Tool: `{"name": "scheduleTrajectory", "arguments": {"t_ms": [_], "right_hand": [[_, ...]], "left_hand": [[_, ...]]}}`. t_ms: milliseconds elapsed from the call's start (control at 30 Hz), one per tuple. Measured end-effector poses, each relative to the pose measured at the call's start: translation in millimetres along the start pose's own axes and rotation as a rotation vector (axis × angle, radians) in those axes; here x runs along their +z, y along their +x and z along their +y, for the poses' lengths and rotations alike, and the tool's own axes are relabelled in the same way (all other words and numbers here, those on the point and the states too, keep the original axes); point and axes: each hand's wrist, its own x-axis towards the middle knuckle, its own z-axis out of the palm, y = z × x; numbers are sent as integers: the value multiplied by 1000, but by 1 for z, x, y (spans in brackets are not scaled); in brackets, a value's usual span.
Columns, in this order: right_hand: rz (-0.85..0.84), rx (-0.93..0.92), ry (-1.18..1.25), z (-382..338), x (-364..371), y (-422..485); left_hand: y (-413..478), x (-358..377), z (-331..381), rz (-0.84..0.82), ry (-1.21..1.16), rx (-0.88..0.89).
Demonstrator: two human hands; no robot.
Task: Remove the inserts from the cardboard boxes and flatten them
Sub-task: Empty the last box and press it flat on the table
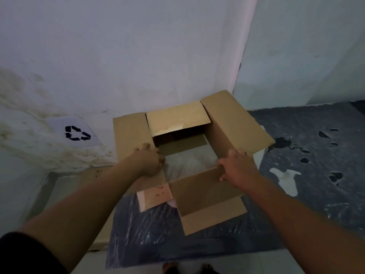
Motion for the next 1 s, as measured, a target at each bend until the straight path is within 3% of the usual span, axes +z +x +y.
{"name": "scheduleTrajectory", "arguments": {"t_ms": [167,267,367,467,567,667,733,867,1000], "right_hand": [[-119,99,244,25,-2,13],[-117,88,329,36,-4,16],[-60,194,395,31,-11,19],[-44,328,414,19,-9,22],[-22,442,593,8,4,22],[118,558,762,1,20,20],[163,616,806,-3,29,16],[-20,631,808,-4,42,15],[-29,667,859,-2,43,15]], "left_hand": [[2,18,2,156,22,223],[-9,21,12,274,57,293],[-15,19,25,309,33,342],[-17,12,47,243,-39,435],[-12,5,75,135,-197,510],[2,1,81,155,-266,456],[10,1,68,265,-103,373],[15,2,38,334,82,264],[6,-5,24,505,133,237]]}}
